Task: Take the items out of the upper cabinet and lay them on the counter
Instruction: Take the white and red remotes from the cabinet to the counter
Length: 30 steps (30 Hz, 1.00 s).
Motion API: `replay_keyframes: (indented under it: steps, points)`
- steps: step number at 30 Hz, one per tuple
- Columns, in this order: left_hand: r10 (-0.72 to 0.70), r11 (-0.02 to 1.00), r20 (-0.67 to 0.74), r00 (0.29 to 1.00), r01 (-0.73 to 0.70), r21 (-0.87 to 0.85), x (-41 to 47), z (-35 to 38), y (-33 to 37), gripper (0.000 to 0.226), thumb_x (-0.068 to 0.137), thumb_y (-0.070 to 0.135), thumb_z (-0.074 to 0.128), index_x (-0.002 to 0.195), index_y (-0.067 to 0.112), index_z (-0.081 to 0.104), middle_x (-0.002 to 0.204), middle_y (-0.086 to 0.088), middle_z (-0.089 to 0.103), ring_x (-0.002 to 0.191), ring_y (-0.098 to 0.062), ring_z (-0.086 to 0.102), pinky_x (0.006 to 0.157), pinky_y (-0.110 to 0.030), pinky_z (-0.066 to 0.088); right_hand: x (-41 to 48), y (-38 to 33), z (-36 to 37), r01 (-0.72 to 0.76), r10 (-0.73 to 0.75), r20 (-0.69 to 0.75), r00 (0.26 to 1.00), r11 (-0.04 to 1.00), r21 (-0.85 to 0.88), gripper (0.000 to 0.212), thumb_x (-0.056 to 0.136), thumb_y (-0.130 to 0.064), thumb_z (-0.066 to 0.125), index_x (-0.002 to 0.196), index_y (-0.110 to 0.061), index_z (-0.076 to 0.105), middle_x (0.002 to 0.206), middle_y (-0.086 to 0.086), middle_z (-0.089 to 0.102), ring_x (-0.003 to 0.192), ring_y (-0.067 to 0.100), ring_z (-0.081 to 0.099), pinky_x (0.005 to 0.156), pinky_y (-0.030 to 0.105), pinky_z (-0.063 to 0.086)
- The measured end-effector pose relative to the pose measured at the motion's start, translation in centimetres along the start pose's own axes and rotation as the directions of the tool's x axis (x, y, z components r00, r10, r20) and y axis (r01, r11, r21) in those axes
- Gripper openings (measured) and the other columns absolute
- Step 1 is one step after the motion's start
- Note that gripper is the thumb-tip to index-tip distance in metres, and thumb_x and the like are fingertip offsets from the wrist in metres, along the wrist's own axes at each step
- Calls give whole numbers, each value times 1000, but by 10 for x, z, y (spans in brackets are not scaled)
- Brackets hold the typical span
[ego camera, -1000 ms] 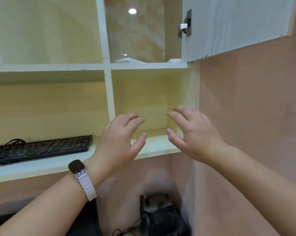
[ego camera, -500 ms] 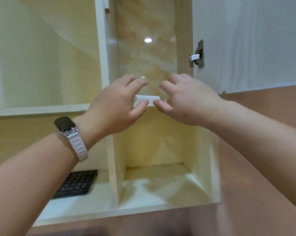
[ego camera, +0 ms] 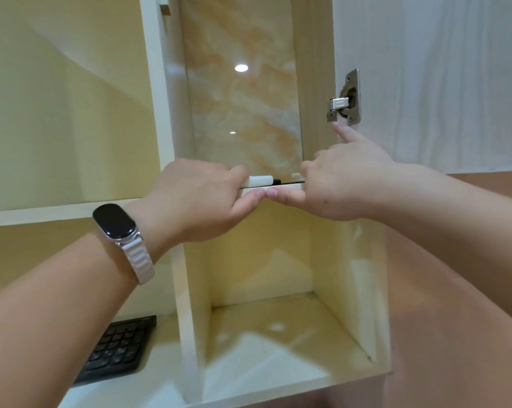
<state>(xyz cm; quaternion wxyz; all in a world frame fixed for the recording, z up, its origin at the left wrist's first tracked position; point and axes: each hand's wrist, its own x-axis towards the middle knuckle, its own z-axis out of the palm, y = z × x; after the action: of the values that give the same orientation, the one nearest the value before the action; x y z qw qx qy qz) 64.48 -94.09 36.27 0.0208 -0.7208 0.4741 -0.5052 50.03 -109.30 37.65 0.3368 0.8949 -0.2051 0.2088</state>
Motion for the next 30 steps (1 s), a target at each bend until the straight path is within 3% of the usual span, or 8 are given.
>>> replay_keyframes:
  steps: [5, 9, 12, 15, 19, 22, 24, 30]
  points:
    - [17, 999, -199, 980, -27, -47, -5, 7, -3, 70, 85, 72, 7, 104, 27, 57, 83, 5, 66, 76, -24, 63, 54, -32, 44, 1, 1, 2, 11, -10, -10, 1000, 1000, 25, 97, 72, -82, -13, 90, -15, 55, 80, 4, 56, 109, 22, 58, 120, 48, -2]
    - [72, 990, -284, 956, -103, -95, -10, 2, -3, 58, 90, 62, 28, 103, 18, 64, 79, 1, 68, 69, -30, 63, 50, -37, 47, 4, 3, -9, 38, -51, 188, 981, 997, 74, 99, 80, -78, -7, 129, -14, 51, 97, 8, 60, 135, 20, 42, 119, 48, -6]
    - [84, 989, -326, 942, -119, -87, -17, -6, -4, 43, 92, 48, 38, 98, 15, 65, 80, -3, 68, 67, -33, 62, 47, -36, 44, 4, 1, -12, 56, -80, 238, 968, 993, 103, 97, 82, -79, -3, 128, -13, 52, 69, -5, 45, 132, 18, 44, 120, 47, -4]
    - [50, 996, -356, 933, -72, -50, -28, -11, -4, 36, 92, 39, 40, 91, 13, 65, 76, -5, 67, 62, -35, 59, 43, -31, 34, 3, 1, -5, 55, -64, 127, 990, 996, 70, 97, 78, -82, -3, 109, -12, 56, 64, -3, 42, 118, 20, 54, 120, 46, 4]
    - [-38, 999, -450, 892, 20, -45, -43, -13, -2, 24, 92, 28, 50, 91, 10, 67, 74, -6, 67, 57, -34, 59, 40, -31, 37, 0, 0, 2, 53, -50, -47, 998, 996, 75, 86, 82, -81, 5, 95, -14, 56, 66, -3, 47, 102, 22, 60, 117, 42, 18]
    - [-105, 994, -506, 856, 83, -65, -55, -17, 3, 21, 93, 29, 55, 95, 12, 67, 75, -6, 67, 58, -33, 60, 40, -30, 38, -6, -2, 8, 44, -16, -203, 979, 990, 135, 70, 86, -77, 21, 88, -17, 57, 78, 0, 57, 83, 26, 60, 85, 39, 46]
    - [-136, 991, -526, 839, 108, -84, -61, -17, 8, 23, 93, 31, 54, 99, 13, 67, 76, -6, 68, 60, -33, 61, 40, -32, 41, -9, -3, 13, 26, 34, -277, 960, 978, 208, 58, 88, -71, 33, 96, -19, 58, 87, 0, 57, 80, 26, 58, 63, 35, 44]
    - [-147, 986, -569, 809, 73, -152, -78, -21, 19, 20, 94, 30, 57, 103, 15, 67, 78, -3, 69, 61, -27, 62, 41, -37, 46, -15, -6, 17, 79, 97, -374, 923, 901, 427, 41, 88, -48, 58, 120, -21, 57, 101, -2, 45, 92, 24, 52, 77, 35, 42]
